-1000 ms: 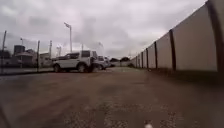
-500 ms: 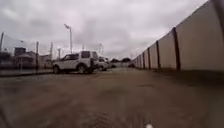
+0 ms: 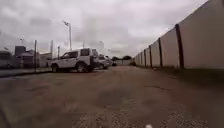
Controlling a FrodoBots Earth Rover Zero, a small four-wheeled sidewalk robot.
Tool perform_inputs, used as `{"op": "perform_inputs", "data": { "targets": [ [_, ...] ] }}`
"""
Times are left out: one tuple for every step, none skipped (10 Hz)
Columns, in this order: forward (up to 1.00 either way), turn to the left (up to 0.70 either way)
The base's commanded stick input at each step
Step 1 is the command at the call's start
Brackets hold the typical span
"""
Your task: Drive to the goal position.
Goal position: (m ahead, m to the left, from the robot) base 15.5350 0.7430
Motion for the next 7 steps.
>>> {"op": "perform_inputs", "data": {
  "targets": [
    [0.70, 0.00],
    [0.70, 0.00],
    [0.70, 0.00],
    [0.70, 0.00],
    [0.70, 0.00],
    [0.70, 0.00],
    [0.70, 0.00]
  ]
}}
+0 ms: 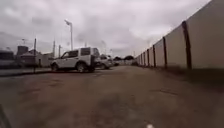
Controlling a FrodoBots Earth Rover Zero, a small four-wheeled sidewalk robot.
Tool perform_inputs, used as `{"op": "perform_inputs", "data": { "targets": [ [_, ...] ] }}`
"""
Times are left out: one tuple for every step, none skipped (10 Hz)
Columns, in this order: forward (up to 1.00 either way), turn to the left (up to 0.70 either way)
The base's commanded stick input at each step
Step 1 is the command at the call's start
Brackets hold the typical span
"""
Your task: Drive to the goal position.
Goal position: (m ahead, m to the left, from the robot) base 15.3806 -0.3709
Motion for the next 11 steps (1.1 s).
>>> {"op": "perform_inputs", "data": {
  "targets": [
    [0.70, 0.00],
    [0.70, 0.00],
    [0.70, 0.00],
    [0.70, 0.00],
    [0.70, 0.00],
    [0.70, 0.00],
    [0.70, 0.00],
    [0.70, -0.05],
    [0.70, -0.28],
    [0.70, -0.35],
    [0.70, -0.27]
  ]
}}
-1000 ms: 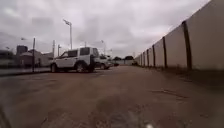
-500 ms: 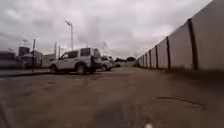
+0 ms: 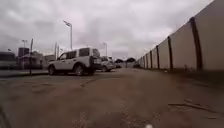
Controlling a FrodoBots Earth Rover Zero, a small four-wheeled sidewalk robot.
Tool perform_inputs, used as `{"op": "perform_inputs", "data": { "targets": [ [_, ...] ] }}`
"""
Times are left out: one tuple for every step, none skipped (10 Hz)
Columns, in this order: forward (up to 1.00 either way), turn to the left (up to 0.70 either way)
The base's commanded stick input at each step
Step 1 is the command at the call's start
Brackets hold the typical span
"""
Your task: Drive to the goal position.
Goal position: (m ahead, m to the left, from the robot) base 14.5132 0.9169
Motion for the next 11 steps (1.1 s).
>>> {"op": "perform_inputs", "data": {
  "targets": [
    [0.70, 0.00],
    [0.70, 0.00],
    [0.70, 0.00],
    [0.70, -0.08],
    [0.70, -0.35],
    [0.70, -0.35],
    [0.70, -0.35],
    [0.70, -0.35],
    [0.70, -0.35],
    [0.70, -0.16],
    [0.70, 0.00]
  ]
}}
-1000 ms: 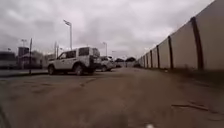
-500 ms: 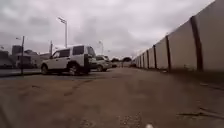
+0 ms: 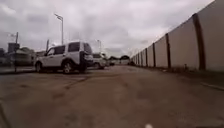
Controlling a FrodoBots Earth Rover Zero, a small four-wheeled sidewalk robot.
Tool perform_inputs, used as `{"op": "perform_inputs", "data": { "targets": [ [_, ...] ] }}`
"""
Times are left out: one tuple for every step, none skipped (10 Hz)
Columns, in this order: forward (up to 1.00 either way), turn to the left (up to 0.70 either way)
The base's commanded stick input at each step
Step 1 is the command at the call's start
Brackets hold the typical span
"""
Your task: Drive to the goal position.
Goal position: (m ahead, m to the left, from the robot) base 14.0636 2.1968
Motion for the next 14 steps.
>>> {"op": "perform_inputs", "data": {
  "targets": [
    [0.70, 0.00],
    [0.70, 0.00],
    [0.70, 0.00],
    [0.70, 0.00],
    [0.70, 0.00],
    [0.70, 0.00],
    [0.70, 0.00],
    [0.70, 0.00],
    [0.70, 0.00],
    [0.70, 0.00],
    [0.70, 0.00],
    [0.70, 0.00],
    [0.70, 0.00],
    [0.70, 0.00]
  ]
}}
